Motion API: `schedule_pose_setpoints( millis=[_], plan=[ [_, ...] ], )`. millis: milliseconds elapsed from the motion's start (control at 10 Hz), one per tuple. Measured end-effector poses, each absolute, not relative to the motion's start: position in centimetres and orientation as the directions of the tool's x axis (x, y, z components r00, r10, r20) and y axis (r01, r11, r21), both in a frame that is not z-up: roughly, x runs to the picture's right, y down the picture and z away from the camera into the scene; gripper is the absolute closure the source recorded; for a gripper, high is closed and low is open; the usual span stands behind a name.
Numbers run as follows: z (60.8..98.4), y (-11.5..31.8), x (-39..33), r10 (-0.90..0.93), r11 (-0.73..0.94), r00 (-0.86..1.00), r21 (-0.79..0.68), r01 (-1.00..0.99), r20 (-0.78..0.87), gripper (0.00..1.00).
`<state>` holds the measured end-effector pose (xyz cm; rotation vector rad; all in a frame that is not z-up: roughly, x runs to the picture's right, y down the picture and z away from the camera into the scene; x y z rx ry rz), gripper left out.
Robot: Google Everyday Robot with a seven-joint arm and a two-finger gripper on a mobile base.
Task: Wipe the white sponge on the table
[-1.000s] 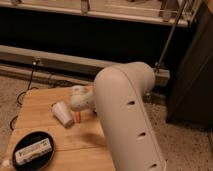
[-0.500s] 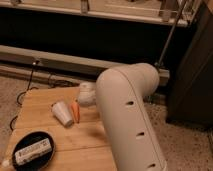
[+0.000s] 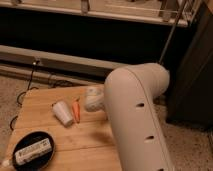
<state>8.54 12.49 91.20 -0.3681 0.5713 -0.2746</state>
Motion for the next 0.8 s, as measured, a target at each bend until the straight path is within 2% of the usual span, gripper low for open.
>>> schedule_pose_setpoints(
  millis=[500, 800],
  plan=[
    [90.0, 15.9, 11.0, -0.35, 0.889, 0.8, -0.441, 0.121, -0.488, 0.49],
    [87.6, 17.8, 12.7, -0.37, 0.881, 0.793, -0.453, 0.134, -0.485, 0.49]
  ],
)
